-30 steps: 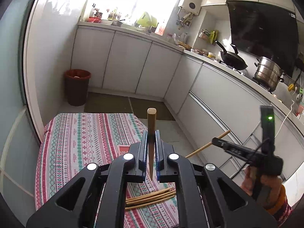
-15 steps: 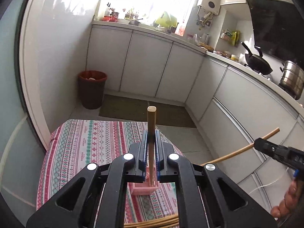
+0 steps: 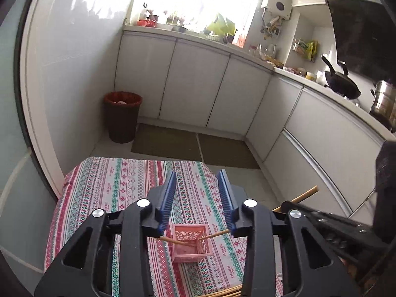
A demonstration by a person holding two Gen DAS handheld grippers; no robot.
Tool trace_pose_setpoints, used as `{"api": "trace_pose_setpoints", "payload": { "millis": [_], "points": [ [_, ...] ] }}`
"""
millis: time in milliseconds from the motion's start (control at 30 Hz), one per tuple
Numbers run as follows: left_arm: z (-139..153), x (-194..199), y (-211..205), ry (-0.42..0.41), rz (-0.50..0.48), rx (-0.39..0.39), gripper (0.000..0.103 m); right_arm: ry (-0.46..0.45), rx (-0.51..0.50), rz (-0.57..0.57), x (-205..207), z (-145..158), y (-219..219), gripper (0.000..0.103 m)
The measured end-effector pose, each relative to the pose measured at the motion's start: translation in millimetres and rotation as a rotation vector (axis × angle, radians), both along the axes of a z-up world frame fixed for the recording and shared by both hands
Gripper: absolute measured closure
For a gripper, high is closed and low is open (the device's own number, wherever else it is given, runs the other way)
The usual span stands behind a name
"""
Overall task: Organize utensils
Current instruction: 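Carry both chopsticks upright over the pink holder while the left tool opens to drop its chopstick, then open the right tool to drop its chopstick into the pink holder, then move the left tool back to the pile and grasp another chopstick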
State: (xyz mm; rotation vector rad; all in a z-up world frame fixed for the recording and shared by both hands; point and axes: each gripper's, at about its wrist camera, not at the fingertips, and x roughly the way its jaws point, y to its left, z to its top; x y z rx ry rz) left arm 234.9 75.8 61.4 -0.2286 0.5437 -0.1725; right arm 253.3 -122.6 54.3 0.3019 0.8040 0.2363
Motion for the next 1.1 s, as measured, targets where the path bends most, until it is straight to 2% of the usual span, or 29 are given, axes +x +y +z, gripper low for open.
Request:
{"api": "trace_pose_setpoints", "payload": {
  "millis": [133,233,300,500,767,900,1000,1100],
  "points": [
    [9,-4,8,-0.007,0.011,-0.024,0.065,0.014,-0.009,0.004,15,-9,11,0.095],
    [11,-5,9,-0.004,0.028,-0.011,0.063,0.018,-0.013,0.031,23,-16,21,0.089],
    [12,-6,12,0.001,0.036,-0.002,0.061,0.007,-0.011,0.031,21,-16,23,0.064],
    [13,-13,12,0.024,0.046,0.024,0.046,-0.053,-0.045,-0.022,-1,-1,17,0.044],
    [12,-36,5,0.030,0.061,0.062,0.033,-0.058,-0.066,-0.113,-34,4,-7,0.025],
    [-1,-47,0,0.087,0.046,0.075,0.015,-0.053,-0.078,-0.149,-56,4,-22,0.015],
    [-14,-54,-15,0.134,-0.017,0.142,0.007,-0.052,-0.080,-0.148,-76,1,-31,0.011],
    [-38,-58,-29,0.220,-0.097,0.183,0.007,-0.028,-0.109,-0.148,-97,-12,-41,0.008]
  ]
}}
